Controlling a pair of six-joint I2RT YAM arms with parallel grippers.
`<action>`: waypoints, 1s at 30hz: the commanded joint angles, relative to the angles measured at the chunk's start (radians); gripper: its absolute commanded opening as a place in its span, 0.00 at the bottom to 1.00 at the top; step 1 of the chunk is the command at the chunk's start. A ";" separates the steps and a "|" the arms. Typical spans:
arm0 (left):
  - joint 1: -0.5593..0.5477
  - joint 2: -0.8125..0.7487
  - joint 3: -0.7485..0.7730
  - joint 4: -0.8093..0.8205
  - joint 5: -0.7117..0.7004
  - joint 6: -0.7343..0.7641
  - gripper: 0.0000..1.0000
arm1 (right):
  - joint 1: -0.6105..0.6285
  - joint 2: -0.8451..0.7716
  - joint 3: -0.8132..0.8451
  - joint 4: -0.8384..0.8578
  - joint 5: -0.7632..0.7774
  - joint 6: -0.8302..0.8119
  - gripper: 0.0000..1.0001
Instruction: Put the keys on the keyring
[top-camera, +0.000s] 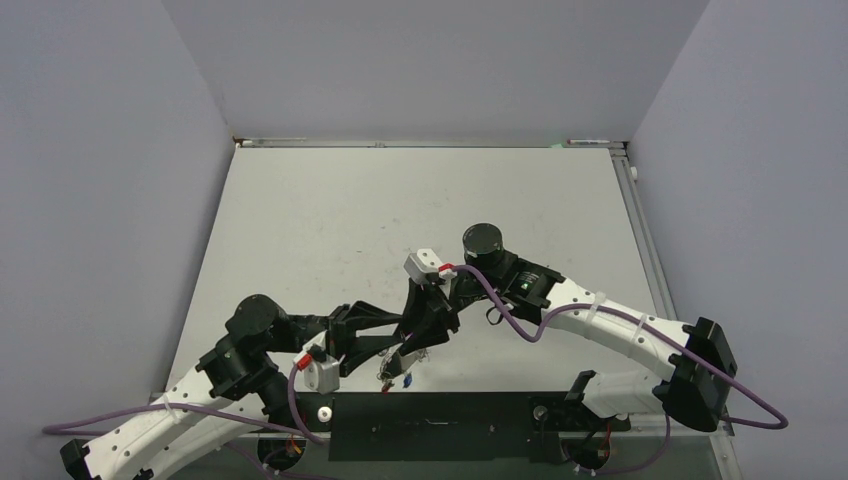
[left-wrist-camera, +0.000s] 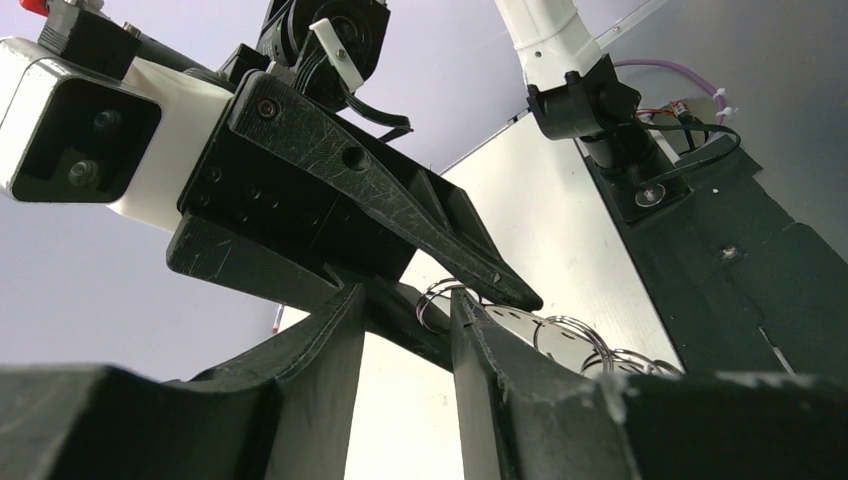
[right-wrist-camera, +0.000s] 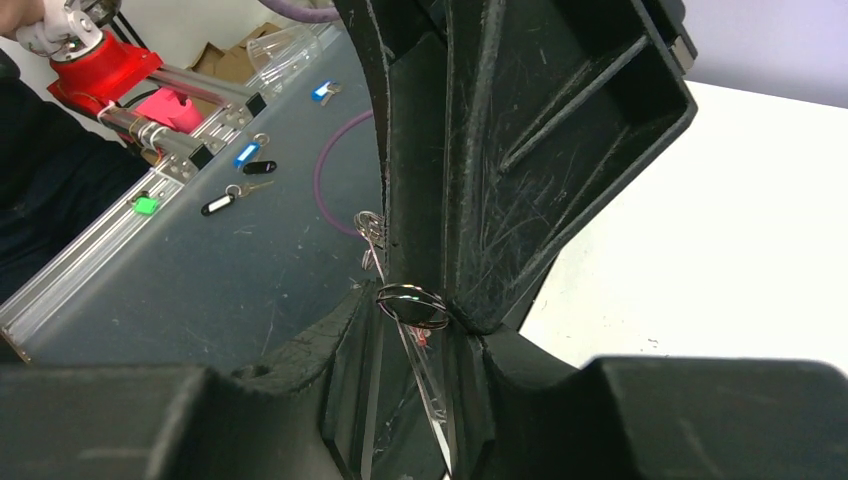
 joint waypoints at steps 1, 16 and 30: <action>-0.009 0.007 -0.020 -0.011 -0.030 0.015 0.28 | 0.026 0.001 0.067 0.121 -0.070 -0.017 0.05; -0.017 0.004 -0.044 0.033 -0.014 -0.045 0.00 | 0.031 0.006 0.071 0.150 -0.068 0.022 0.05; -0.010 -0.092 -0.028 0.098 -0.134 -0.321 0.24 | 0.014 -0.076 0.067 -0.009 0.055 -0.100 0.05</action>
